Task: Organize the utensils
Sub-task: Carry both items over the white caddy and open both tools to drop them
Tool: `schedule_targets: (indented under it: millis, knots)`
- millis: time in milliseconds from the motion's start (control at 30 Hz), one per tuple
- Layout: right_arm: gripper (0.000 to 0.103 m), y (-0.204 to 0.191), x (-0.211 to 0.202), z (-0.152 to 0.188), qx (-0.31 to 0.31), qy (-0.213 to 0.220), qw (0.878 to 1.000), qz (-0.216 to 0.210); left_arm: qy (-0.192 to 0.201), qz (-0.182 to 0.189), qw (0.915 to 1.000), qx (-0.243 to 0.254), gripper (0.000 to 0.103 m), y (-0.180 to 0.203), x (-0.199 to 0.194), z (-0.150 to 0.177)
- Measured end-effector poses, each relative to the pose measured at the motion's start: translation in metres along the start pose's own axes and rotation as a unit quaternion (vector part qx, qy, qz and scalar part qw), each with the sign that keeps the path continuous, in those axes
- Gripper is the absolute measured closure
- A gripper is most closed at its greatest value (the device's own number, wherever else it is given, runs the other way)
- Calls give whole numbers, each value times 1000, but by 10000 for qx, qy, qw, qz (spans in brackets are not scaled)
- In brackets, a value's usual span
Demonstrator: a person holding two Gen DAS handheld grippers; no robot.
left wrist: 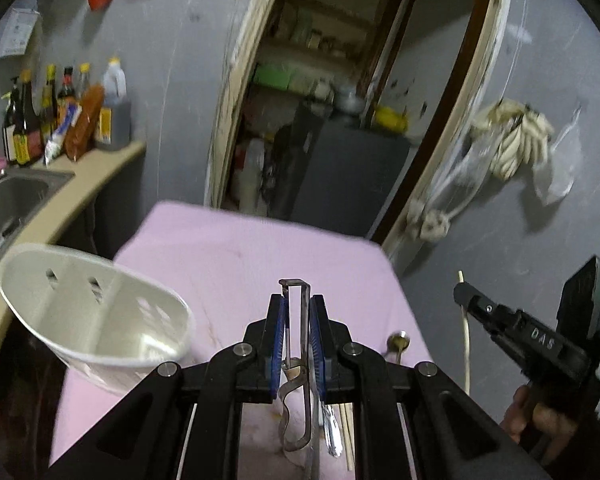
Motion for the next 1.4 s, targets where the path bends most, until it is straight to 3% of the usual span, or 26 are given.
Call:
schedule_targets:
  millis: [267, 433, 567, 767, 1033, 1400]
  knots:
    - [99, -106, 26, -31, -436, 899, 9942, -388, 574, 134, 9981, -166, 91, -73, -54, -50]
    - [99, -162, 58, -36, -673, 1465, 9853, -571, 1051, -125, 9942, -194, 91, -130, -74, -82]
    - [99, -184, 87, -31, -687, 1742, 9807, -560, 1378, -396, 9887, -433, 91, -176, -72, -93]
    - [99, -188, 120, -3, -872, 1747, 9798, -443, 1413, -515, 9863, -672, 91, -212, -44, -83]
    - [99, -179, 143, 24, -1069, 1601, 9813, -60, 1262, -582, 9900, -257, 91, -204, -19, -54]
    - [99, -175, 142, 34, -1170, 1259, 9851, 118, 955, -530, 9939, -125, 91, -199, -12, -45]
Point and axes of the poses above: each gripper's, at about its wrist camera, not at the fingertips, and x roughly the way its jaws point, y to its right, z to its underside, the point moved 1 cm from there along x, roughly the way its jaws point, and after that the axes turned 7 degrees about -z, right-handed, at the moved point
